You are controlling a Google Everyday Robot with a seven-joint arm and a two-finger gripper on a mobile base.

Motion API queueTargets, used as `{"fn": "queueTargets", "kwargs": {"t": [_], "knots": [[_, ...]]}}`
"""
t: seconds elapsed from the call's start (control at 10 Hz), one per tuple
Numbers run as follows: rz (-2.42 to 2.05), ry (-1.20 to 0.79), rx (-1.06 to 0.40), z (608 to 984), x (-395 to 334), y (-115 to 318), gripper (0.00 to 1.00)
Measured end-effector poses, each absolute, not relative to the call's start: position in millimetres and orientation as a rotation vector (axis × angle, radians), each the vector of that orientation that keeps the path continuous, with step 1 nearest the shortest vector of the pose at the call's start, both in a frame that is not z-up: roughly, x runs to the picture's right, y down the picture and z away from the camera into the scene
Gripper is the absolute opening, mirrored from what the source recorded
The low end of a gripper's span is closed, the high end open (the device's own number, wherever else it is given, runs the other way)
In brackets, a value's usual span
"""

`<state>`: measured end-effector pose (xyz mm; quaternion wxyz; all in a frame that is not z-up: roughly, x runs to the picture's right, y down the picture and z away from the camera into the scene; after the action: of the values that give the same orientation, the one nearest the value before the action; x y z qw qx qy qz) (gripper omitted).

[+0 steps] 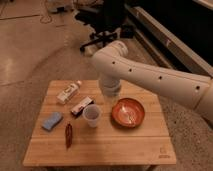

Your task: Place the ceramic cup in the ceramic bowl

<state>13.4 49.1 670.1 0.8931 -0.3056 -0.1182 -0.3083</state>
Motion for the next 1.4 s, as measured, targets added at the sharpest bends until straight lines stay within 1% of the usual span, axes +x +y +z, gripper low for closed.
{"fn": "queueTargets", "kwargs": {"t": [0.2,0.4,0.6,0.7,0.9,1.2,1.4], "knots": [[-0.620,-0.242,-0.642,671,18,59,0.40],[-0.573,-0.230,-0.638,684,22,63,0.40],[-0.587,-0.236,-0.638,681,16,61,0.40],[-0.597,-0.224,-0.641,678,21,60,0.40],[-0.597,-0.226,-0.640,685,29,57,0.40],[-0.578,-0.225,-0.634,681,53,56,0.40],[-0.584,-0.238,-0.635,682,60,64,0.40]]}}
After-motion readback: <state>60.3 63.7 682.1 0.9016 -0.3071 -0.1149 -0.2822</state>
